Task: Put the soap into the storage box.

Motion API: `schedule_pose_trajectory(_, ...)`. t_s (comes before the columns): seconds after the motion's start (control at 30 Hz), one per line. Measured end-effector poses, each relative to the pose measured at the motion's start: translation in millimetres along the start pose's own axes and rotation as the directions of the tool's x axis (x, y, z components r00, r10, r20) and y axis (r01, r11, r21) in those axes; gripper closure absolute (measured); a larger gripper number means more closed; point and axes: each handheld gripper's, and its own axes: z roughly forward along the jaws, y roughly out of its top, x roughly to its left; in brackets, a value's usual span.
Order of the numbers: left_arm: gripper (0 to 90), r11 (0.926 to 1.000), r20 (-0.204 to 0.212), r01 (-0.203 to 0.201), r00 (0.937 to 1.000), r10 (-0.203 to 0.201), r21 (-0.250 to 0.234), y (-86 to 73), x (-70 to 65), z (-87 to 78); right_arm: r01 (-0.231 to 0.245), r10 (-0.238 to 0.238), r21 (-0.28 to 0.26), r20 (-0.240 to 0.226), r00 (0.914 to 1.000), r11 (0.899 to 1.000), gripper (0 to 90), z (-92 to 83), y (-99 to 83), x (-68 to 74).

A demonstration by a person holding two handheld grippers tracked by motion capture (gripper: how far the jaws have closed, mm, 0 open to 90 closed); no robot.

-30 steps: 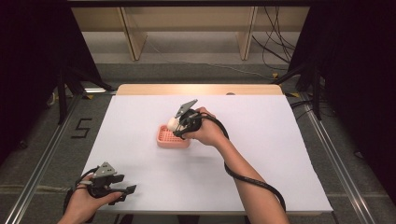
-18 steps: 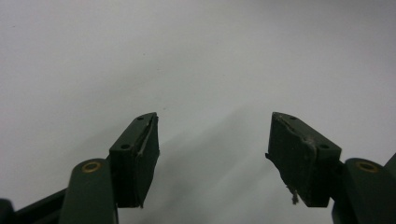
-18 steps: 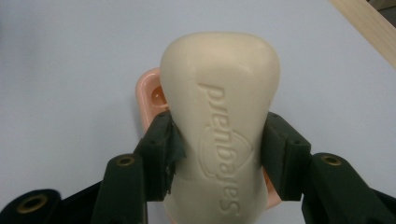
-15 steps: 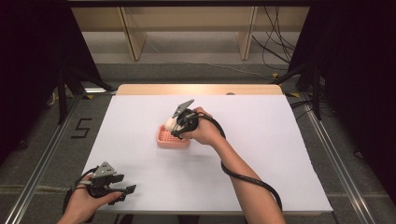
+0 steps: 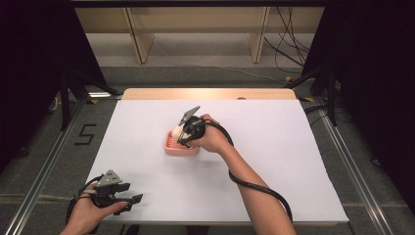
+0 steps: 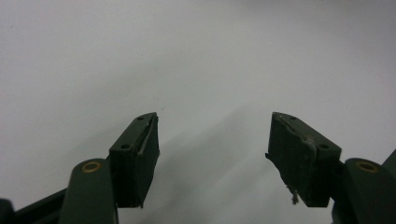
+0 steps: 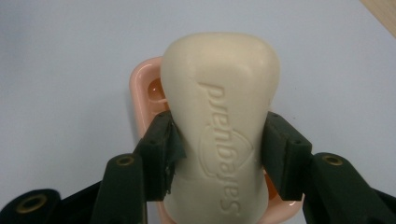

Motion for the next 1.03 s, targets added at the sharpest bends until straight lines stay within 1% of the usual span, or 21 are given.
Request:
schedule_pose_trajectory(0.03, 33.3, 1.0, 0.0, 0.0, 1.0, 0.0, -0.001, 0.0, 0.1, 0.0, 0.016, -0.016, -0.014, 0.009, 0.9998, 1.0, 49.1, 0.9, 0.2, -2.1)
schedule_pose_trajectory(0.07, 33.3, 1.0, -0.001, -0.002, 1.0, 0.002, -0.001, 0.1, 0.3, -0.1, 0.016, -0.016, -0.013, 0.011, 0.9998, 1.0, 48.8, 0.9, 0.5, -2.7)
schedule_pose_trajectory(0.1, 33.3, 1.0, -0.002, -0.003, 1.0, 0.003, 0.0, 0.0, 0.3, -0.1, -0.002, 0.002, -0.021, 0.007, 1.0, 1.0, 48.9, 0.8, 0.7, -2.0)
schedule_pose_trajectory(0.13, 33.3, 1.0, 0.0, 0.0, 1.0, 0.0, 0.0, -0.1, 0.1, -0.1, -0.018, 0.018, -0.044, 0.005, 0.9998, 0.999, 46.3, 0.3, 2.0, -3.0)
schedule_pose_trajectory(0.23, 33.3, 1.0, 0.0, 0.0, 1.0, 0.0, 0.0, 0.0, 0.0, -0.1, -0.014, 0.014, -0.042, -0.005, 0.9999, 0.999, 39.0, -1.1, 4.4, -3.3)
schedule_pose_trajectory(0.27, 33.3, 1.0, 0.0, -0.001, 1.0, 0.001, -0.001, 0.0, 0.0, -0.1, -0.02, 0.02, -0.043, -0.003, 0.9998, 0.999, 37.9, -1.6, 4.3, -2.9)
schedule_pose_trajectory(0.37, 33.3, 1.0, 0.0, -0.002, 1.0, 0.002, 0.0, -0.1, 0.0, 0.0, -0.033, 0.034, -0.065, 0.01, 0.9994, 0.997, 37.8, -4.8, 2.4, -4.2)
schedule_pose_trajectory(0.4, 33.3, 1.0, 0.0, -0.008, 1.0, 0.008, 0.002, 0.0, 0.3, -0.1, -0.045, 0.046, -0.07, 0.013, 0.9988, 0.997, 37.8, -6.2, 1.3, -4.1)
schedule_pose_trajectory(0.5, 33.3, 1.0, 0.001, -0.008, 1.0, 0.008, 0.002, 0.1, 0.2, 0.1, -0.038, 0.039, -0.063, 0.016, 0.9991, 0.997, 38.6, -11.7, -2.1, -4.3)
schedule_pose_trajectory(0.57, 33.3, 1.0, 0.0, -0.008, 1.0, 0.008, 0.003, 0.1, 0.2, 0.1, -0.044, 0.045, -0.065, 0.014, 0.9989, 0.997, 38.8, -16.3, -4.8, -3.0)
schedule_pose_trajectory(0.6, 33.3, 1.0, 0.0, -0.007, 1.0, 0.007, 0.002, 0.0, 0.2, 0.0, -0.059, 0.06, -0.058, 0.02, 0.998, 0.997, 40.6, -20.2, -6.2, -1.8)
schedule_pose_trajectory(0.63, 33.3, 1.0, -0.001, -0.002, 1.0, 0.002, -0.001, -0.2, -0.1, 0.0, -0.052, 0.053, -0.066, 0.02, 0.9984, 0.996, 42.3, -24.6, -8.0, -1.7)
schedule_pose_trajectory(0.67, 33.3, 1.0, -0.002, 0.0, 1.0, 0.0, -0.001, -0.2, 0.0, 0.0, -0.059, 0.06, -0.068, 0.024, 0.9979, 0.996, 43.7, -28.4, -10.6, -0.4)
schedule_pose_trajectory(0.73, 33.3, 1.0, -0.001, -0.004, 1.0, 0.004, 0.003, -0.2, 0.2, 0.0, -0.072, 0.073, -0.052, 0.02, 0.9971, 0.996, 48.1, -39.3, -17.5, 3.9)
schedule_pose_trajectory(0.8, 33.3, 1.0, -0.001, -0.007, 1.0, 0.007, 0.001, -0.1, 0.1, 0.1, -0.056, 0.057, -0.045, 0.03, 0.9979, 0.997, 52.2, -49.9, -27.9, 8.3)
schedule_pose_trajectory(0.87, 33.3, 1.0, -0.002, -0.009, 1.0, 0.009, 0.001, 0.1, 0.1, 0.3, -0.071, 0.071, -0.022, 0.034, 0.9969, 0.997, 56.7, -62.5, -41.1, 15.4)
schedule_pose_trajectory(0.9, 33.3, 1.0, -0.002, -0.008, 1.0, 0.008, -0.001, 0.2, 0.1, 0.3, -0.074, 0.075, -0.021, 0.033, 0.9967, 0.997, 58.1, -69.2, -50.8, 19.5)
schedule_pose_trajectory(0.93, 33.3, 1.0, -0.004, -0.002, 1.0, 0.002, -0.008, 0.3, -0.2, 0.5, -0.081, 0.081, -0.018, 0.044, 0.9957, 0.997, 58.8, -73.0, -56.8, 22.2)
schedule_pose_trajectory(0.97, 33.4, 1.0, -0.005, -0.001, 1.0, 0.001, -0.009, 0.5, -0.1, 0.3, -0.095, 0.095, -0.01, 0.034, 0.9949, 0.995, 59.7, -79.0, -65.2, 25.8)
schedule_pose_trajectory(1.0, 33.4, 1.0, -0.009, 0.0, 1.0, 0.0, -0.01, 0.5, -0.3, -0.1, -0.105, 0.105, -0.013, 0.05, 0.9932, 0.994, 60.5, -84.2, -74.3, 29.2)
schedule_pose_trajectory(1.03, 33.4, 0.9999, -0.01, 0.0, 1.0, 0.0, -0.011, 0.5, -0.3, -0.3, -0.102, 0.103, -0.021, 0.043, 0.9938, 0.995, 60.6, -89.8, -86.0, 31.7)
